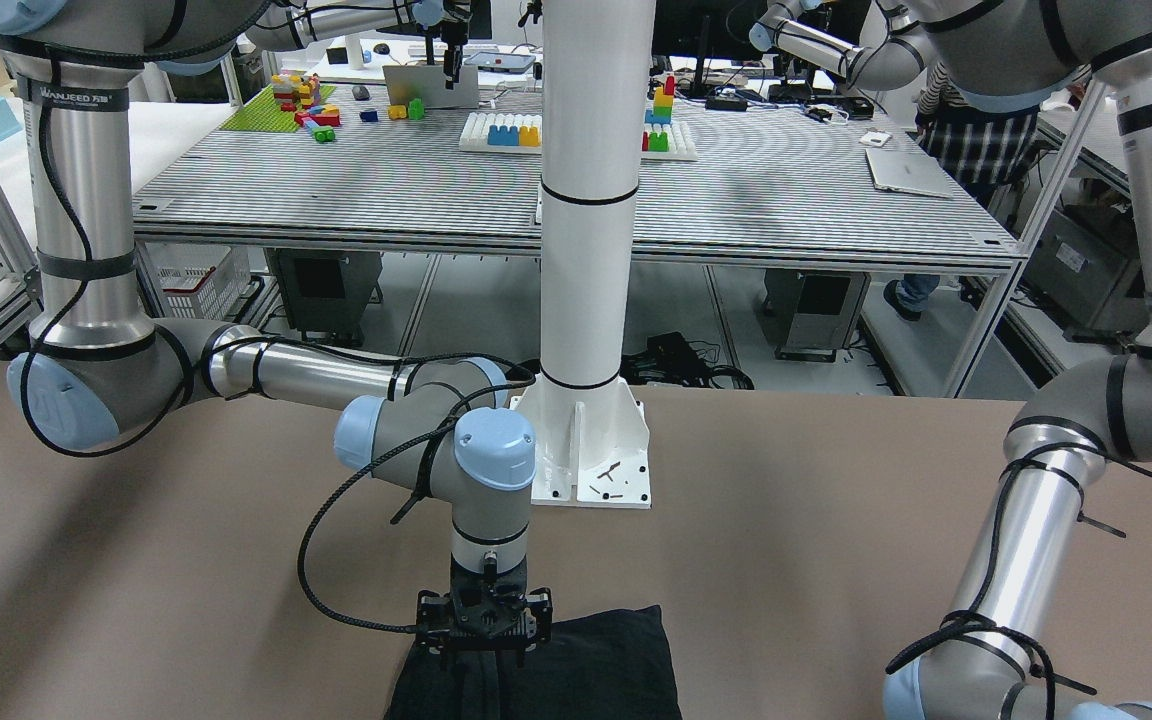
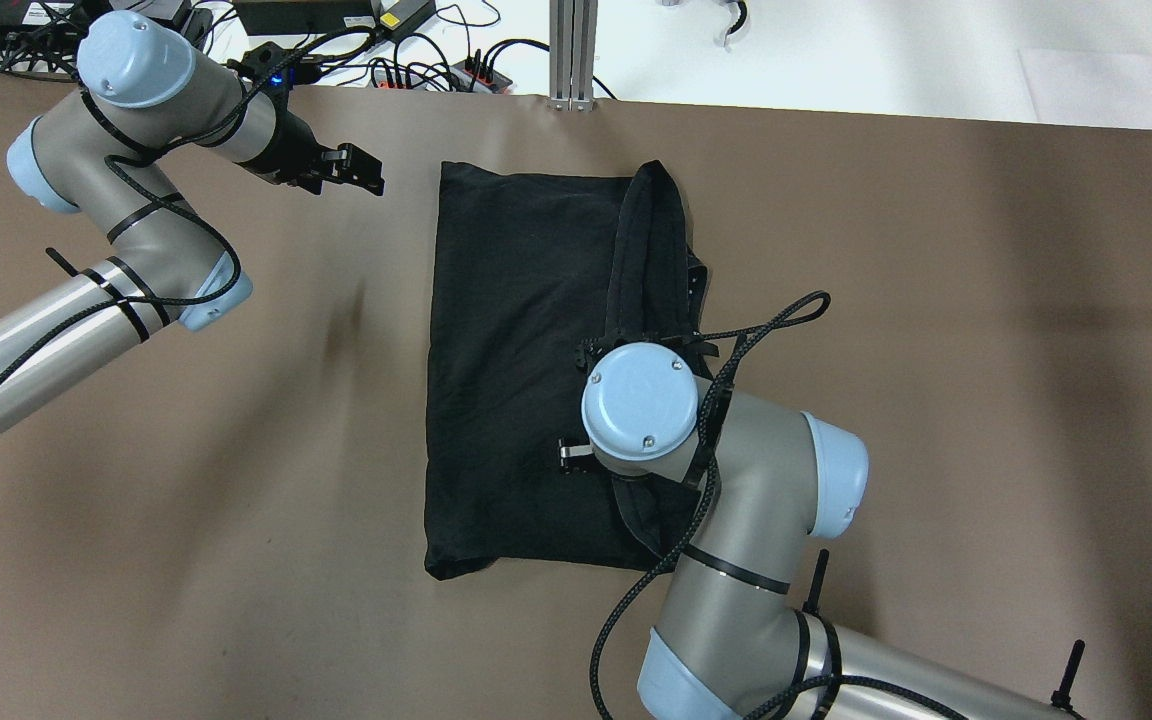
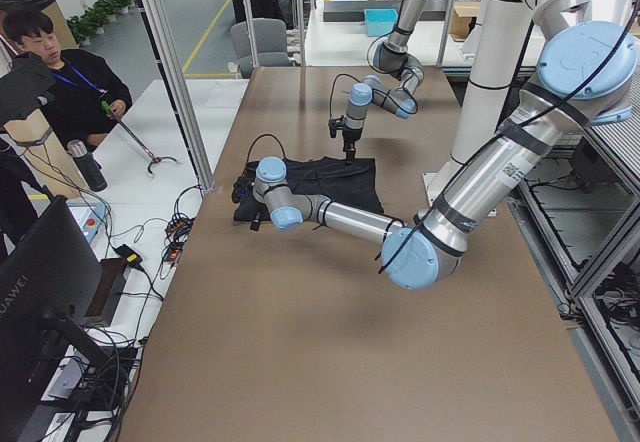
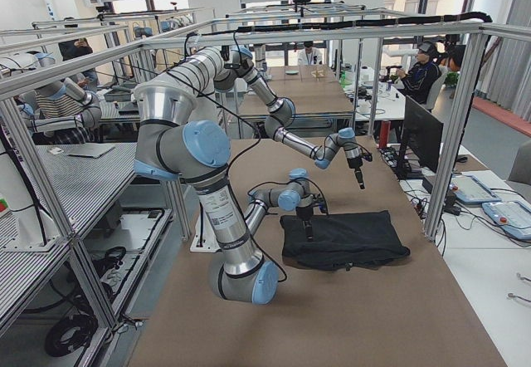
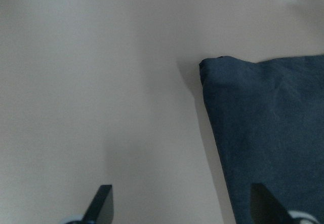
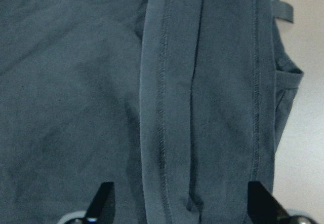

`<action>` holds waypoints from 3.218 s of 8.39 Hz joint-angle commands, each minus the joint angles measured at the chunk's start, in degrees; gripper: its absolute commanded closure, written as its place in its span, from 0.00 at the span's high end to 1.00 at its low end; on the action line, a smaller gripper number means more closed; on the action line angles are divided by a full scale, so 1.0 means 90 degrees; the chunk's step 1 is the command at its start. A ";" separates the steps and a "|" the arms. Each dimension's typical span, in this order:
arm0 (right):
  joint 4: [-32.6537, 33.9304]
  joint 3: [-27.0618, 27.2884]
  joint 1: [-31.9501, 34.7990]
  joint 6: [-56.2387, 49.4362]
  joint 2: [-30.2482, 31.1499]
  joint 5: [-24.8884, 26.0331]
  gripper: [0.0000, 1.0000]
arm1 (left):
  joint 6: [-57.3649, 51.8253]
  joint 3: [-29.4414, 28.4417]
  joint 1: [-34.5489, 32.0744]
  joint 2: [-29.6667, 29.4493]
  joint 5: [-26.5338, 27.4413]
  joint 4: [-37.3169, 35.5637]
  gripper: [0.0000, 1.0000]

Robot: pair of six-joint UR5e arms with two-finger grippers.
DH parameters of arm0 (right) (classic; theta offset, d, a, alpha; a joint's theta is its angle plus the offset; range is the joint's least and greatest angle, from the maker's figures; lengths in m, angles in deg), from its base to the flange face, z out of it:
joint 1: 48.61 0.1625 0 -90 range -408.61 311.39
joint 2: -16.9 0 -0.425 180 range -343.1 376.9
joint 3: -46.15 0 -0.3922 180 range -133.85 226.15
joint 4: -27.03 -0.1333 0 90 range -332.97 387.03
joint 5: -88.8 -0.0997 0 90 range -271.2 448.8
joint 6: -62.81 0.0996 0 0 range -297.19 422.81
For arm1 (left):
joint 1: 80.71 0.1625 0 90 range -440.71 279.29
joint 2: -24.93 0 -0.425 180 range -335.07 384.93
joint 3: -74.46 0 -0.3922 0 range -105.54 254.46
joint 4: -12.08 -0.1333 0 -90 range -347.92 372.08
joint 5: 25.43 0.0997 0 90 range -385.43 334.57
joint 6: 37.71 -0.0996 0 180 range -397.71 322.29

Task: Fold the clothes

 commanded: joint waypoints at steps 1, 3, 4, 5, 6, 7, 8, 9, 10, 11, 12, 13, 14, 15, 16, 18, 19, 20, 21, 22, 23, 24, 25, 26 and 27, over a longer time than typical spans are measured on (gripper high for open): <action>0.0032 -0.0011 -0.0480 -0.0734 0.0016 0.0508 0.74 | -0.0009 0.0008 0.0044 0.0076 0.0000 0.0009 0.95; 0.0032 -0.0001 -0.0510 -0.1125 0.0094 0.0547 0.66 | -0.0009 0.0008 0.0074 0.0076 0.0000 0.0009 0.95; 0.0052 0.0018 -0.0549 -0.1360 0.0133 0.0548 0.63 | -0.0009 0.0008 0.0074 0.0105 0.0000 0.0009 0.95; 0.0062 0.0066 -0.0549 -0.1546 0.0182 0.0548 0.59 | -0.0009 -0.0002 0.0074 0.0105 0.0000 0.0009 0.95; 0.0062 0.0067 -0.0569 -0.1596 0.0192 0.0548 0.57 | -0.0009 -0.0002 0.0083 0.0105 0.0000 0.0009 0.95; 0.0062 0.0077 -0.0627 -0.1703 0.0250 0.0557 0.56 | -0.0009 -0.0002 0.0084 0.0105 0.0000 0.0009 0.95; 0.0062 0.0154 -0.0637 -0.1830 0.0348 0.0557 0.50 | -0.0009 -0.0002 0.0084 0.0105 0.0000 0.0009 0.95; 0.0062 0.0223 -0.0637 -0.1889 0.0455 0.0567 0.43 | -0.0009 -0.0002 0.0084 0.0105 0.0000 0.0009 0.95; 0.0052 0.0252 -0.0637 -0.1890 0.0504 0.0606 0.39 | -0.0009 -0.0002 0.0084 0.0105 0.0000 0.0009 0.95; 0.0052 0.0282 -0.0628 -0.1890 0.0515 0.0606 0.36 | -0.0009 -0.0002 0.0084 0.0105 0.0000 0.0009 0.95; 0.0052 0.0349 -0.0637 -0.1890 0.0524 0.0596 0.35 | -0.0019 -0.0012 0.0084 0.0105 0.0000 0.0009 0.95; 0.0052 0.0379 -0.0637 -0.1890 0.0563 0.0606 0.32 | -0.0019 -0.0002 0.0084 0.0105 0.0000 0.0009 0.95; 0.0042 0.0399 -0.0637 -0.1890 0.0583 0.0606 0.27 | -0.0019 -0.0002 0.0084 0.0105 0.0000 0.0009 0.95; 0.0042 0.0399 -0.0637 -0.1890 0.0593 0.0606 0.18 | -0.0010 -0.0002 0.0084 0.0105 0.0000 0.0009 0.95; 0.0032 0.0409 -0.0637 -0.1890 0.0631 0.0616 0.04 | -0.0009 -0.0002 0.0084 0.0105 0.0000 0.0009 0.95; 0.0032 0.0409 -0.0637 -0.1880 0.0642 0.0606 0.00 | -0.0009 -0.0002 0.0084 0.0105 0.0000 0.0009 0.95; 0.0032 0.0447 -0.0618 -0.1880 0.0671 0.0587 0.00 | -0.0009 -0.0002 0.0084 0.0105 0.0000 0.0009 0.95; 0.0032 0.0661 -0.0608 -0.1880 0.0913 0.0558 0.00 | -0.0009 -0.0002 0.0084 0.0095 0.0000 0.0009 0.95; 0.0032 0.1001 -0.0589 -0.1890 0.1244 0.0538 0.00 | -0.0009 0.0008 0.0093 0.0095 0.0000 0.0009 0.95; 0.0023 0.1314 -0.0579 -0.1890 0.1624 0.0538 0.00 | -0.0009 0.0008 0.0093 0.0095 0.0000 0.0009 0.95; 0.0013 0.1510 -0.0579 -0.1880 0.1937 0.0538 0.00 | -0.0009 -0.0002 0.0132 0.0086 0.0000 0.0009 0.95; -0.0007 0.1532 -0.0608 -0.1870 0.2066 0.0547 0.00 | -0.0009 0.0008 0.0132 0.0085 0.0000 0.0009 0.95; -0.0026 0.1483 -0.0627 -0.1803 0.2048 0.0557 0.25 | -0.0009 0.0008 0.0132 0.0085 0.0000 0.0009 0.95; -0.0026 0.1493 -0.0628 -0.1783 0.2009 0.0557 0.78 | -0.0009 0.0018 0.0132 0.0085 0.0000 0.0009 0.95; -0.0026 0.1483 -0.0541 -0.1763 0.1960 0.0548 0.93 | 0.0000 0.0085 0.0132 0.0105 0.0000 0.0009 0.95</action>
